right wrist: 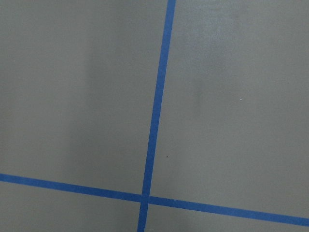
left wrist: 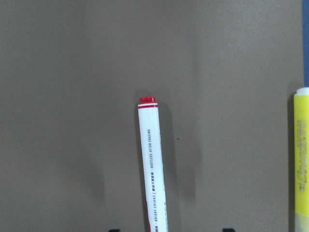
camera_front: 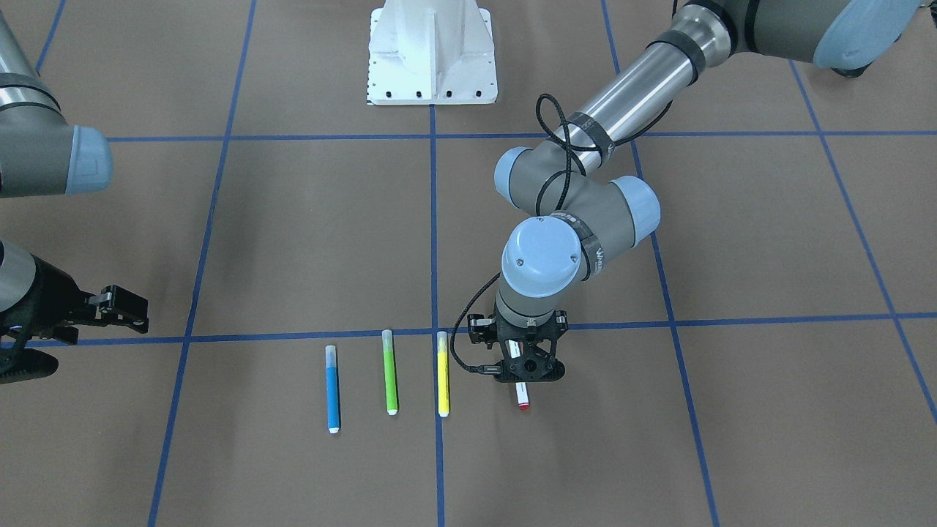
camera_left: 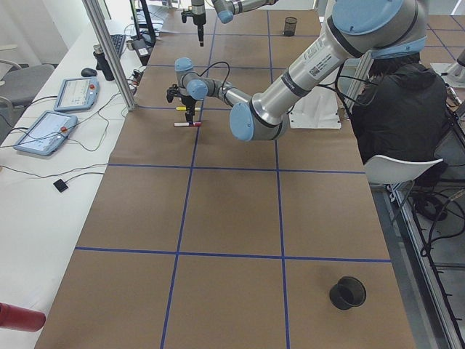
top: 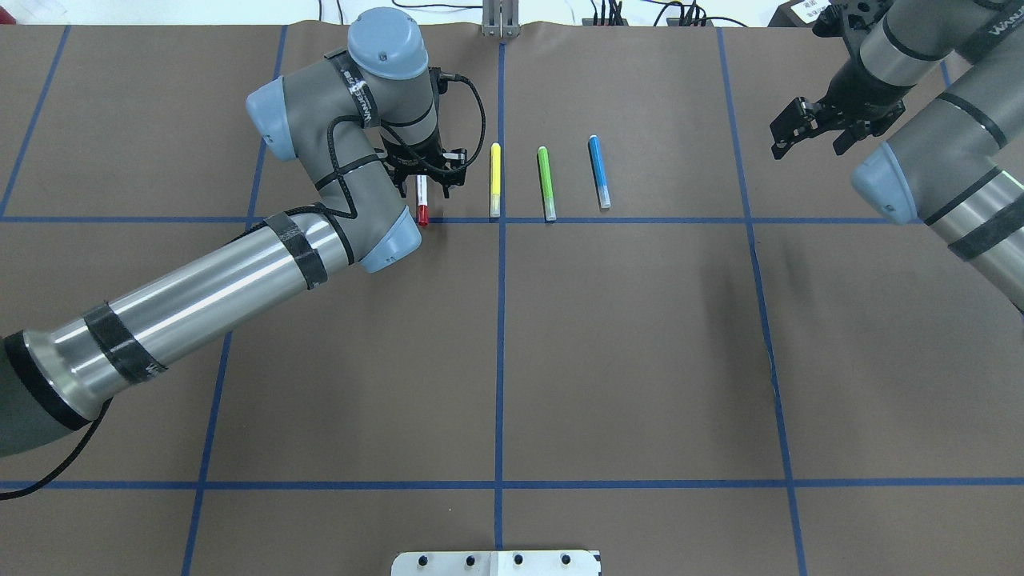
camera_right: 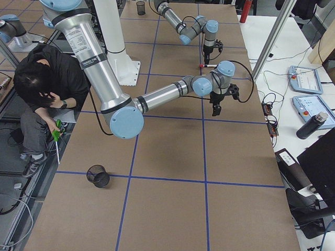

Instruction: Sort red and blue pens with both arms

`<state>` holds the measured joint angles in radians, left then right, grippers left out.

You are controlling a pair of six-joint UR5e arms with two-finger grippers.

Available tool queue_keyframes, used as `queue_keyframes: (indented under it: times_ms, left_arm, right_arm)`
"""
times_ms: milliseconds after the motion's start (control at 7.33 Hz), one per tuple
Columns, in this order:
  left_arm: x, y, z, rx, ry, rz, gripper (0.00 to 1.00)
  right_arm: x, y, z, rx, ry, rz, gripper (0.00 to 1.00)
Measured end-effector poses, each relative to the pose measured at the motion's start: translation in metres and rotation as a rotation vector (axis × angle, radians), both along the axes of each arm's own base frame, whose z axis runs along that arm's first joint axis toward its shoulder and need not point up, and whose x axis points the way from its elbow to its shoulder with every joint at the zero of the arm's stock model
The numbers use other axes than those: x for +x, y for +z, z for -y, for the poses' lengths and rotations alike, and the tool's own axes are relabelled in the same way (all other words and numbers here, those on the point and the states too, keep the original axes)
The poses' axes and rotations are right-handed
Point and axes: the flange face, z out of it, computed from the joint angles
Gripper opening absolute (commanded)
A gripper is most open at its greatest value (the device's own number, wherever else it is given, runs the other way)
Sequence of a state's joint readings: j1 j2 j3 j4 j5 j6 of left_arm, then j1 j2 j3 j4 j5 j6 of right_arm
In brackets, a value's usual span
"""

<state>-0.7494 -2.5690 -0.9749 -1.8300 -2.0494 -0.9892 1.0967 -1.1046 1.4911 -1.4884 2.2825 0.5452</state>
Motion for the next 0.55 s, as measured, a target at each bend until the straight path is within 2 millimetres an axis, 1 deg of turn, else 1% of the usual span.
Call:
queue_keyframes:
  times_ms: [273, 409, 545]
  left_arm:
    - [0.002, 0.007, 0.001, 0.000, 0.001, 0.000, 0.56]
    - [0.003, 0.011, 0.002, 0.000, 0.001, 0.000, 0.47]
    - [0.004, 0.013, 0.003, 0.002, 0.001, -0.002, 0.33]
  right_arm:
    - [-0.002, -0.004, 0.001, -0.005, 0.009, 0.004, 0.99]
    - [-0.002, -0.005, 0.001, -0.006, 0.010, 0.004, 0.99]
    - [-0.003, -0.005, 0.001, -0.006, 0.010, 0.005, 0.99]
